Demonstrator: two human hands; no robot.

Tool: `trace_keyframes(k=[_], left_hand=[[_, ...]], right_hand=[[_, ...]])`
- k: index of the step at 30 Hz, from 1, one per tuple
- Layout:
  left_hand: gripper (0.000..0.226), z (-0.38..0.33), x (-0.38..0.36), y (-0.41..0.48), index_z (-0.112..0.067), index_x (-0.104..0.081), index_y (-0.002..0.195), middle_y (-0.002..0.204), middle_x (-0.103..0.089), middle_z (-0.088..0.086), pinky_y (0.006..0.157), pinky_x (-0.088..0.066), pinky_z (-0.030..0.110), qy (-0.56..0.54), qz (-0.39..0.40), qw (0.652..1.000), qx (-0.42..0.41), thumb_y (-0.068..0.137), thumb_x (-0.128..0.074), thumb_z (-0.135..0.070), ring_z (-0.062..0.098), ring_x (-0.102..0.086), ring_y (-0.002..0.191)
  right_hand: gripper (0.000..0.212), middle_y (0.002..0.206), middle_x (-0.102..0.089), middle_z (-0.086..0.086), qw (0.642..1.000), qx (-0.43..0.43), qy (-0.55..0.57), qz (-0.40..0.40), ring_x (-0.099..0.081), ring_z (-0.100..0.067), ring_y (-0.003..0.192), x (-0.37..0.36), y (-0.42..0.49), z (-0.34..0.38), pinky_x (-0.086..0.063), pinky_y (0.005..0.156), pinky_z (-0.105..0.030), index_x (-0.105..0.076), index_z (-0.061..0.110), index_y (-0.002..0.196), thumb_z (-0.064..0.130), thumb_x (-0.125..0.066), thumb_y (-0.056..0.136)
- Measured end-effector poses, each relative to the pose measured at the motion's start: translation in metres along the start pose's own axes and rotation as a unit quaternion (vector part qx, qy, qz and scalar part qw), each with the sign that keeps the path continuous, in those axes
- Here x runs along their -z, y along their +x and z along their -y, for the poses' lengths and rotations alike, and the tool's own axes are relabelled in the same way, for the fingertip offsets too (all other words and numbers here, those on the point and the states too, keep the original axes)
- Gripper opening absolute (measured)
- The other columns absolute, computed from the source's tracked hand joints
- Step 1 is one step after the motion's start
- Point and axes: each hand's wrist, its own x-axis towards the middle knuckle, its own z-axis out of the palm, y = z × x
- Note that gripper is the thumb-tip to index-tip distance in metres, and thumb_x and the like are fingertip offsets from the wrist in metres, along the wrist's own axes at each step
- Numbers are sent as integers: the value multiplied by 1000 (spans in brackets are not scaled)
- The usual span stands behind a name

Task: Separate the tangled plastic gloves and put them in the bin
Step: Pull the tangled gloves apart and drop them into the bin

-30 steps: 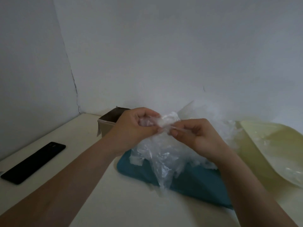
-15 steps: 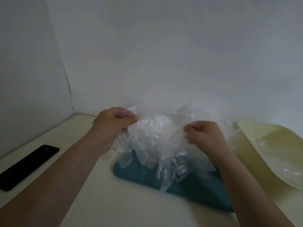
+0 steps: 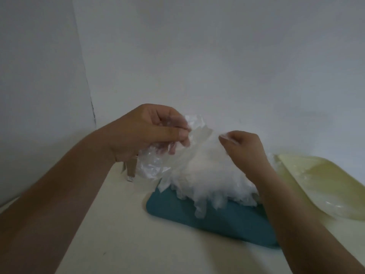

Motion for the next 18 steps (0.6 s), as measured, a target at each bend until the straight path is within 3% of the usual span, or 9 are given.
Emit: trace_keyframes(k=[3, 4, 8, 10, 13, 15, 18], left_hand=[[12, -10, -6, 5, -23, -80, 85, 87, -78, 15, 51, -52, 24, -17, 100, 995, -2, 79, -76, -13, 16, -63, 56], [12, -10, -11, 9, -23, -80, 86, 88, -78, 15, 51, -53, 24, -20, 106, 994, 2, 80, -76, -13, 16, -63, 57], [12, 2, -45, 35, -9, -73, 96, 94, -79, 18, 58, -55, 28, 26, 47, 999, -2, 87, -80, -8, 18, -67, 66], [14, 8, -62, 46, -4, -72, 100, 94, -79, 17, 58, -56, 28, 47, 28, 999, 5, 89, -80, -5, 19, -69, 70], [17, 13, -86, 64, -5, -73, 104, 94, -80, 12, 59, -56, 27, 36, 12, 999, 14, 89, -81, -6, 19, -70, 73], [19, 13, -105, 76, -8, -73, 106, 93, -81, 9, 60, -56, 27, 24, 9, 999, 19, 89, -81, -7, 19, -70, 72], [18, 14, -137, 96, -10, -71, 111, 93, -81, 6, 60, -57, 30, 15, 31, 999, 28, 94, -77, -9, 18, -69, 71]], right_hand=[[19, 88, -79, -3, 987, -42, 136, 74, -76, -20, 84, 21, 1, 12, -64, 83, -41, -78, 7, 97, 24, -70, 97], [20, 89, -79, -5, 984, -40, 144, 97, -76, -19, 84, 27, 0, 14, -64, 85, -44, -78, 5, 99, 23, -69, 98], [29, 102, -65, -38, 975, -27, 130, 177, -67, -39, 82, 47, -6, 19, -58, 84, -60, -74, -5, 101, 23, -69, 99], [25, 96, -66, -38, 980, -37, 119, 155, -63, -33, 77, 61, -6, 20, -60, 74, -52, -77, 0, 100, 24, -71, 98], [26, 67, -67, -10, 991, -75, 70, 84, -53, -19, 54, 96, -2, 14, -48, 51, -29, -78, 3, 98, 29, -73, 95], [26, 66, -70, -4, 994, -96, 20, 50, -42, -11, 43, 123, 2, 4, -37, 43, -22, -79, 9, 98, 34, -72, 96], [25, 73, -75, -7, 992, -114, -42, 33, -39, -11, 39, 162, 6, -17, -33, 42, -21, -78, 13, 97, 36, -69, 97]])
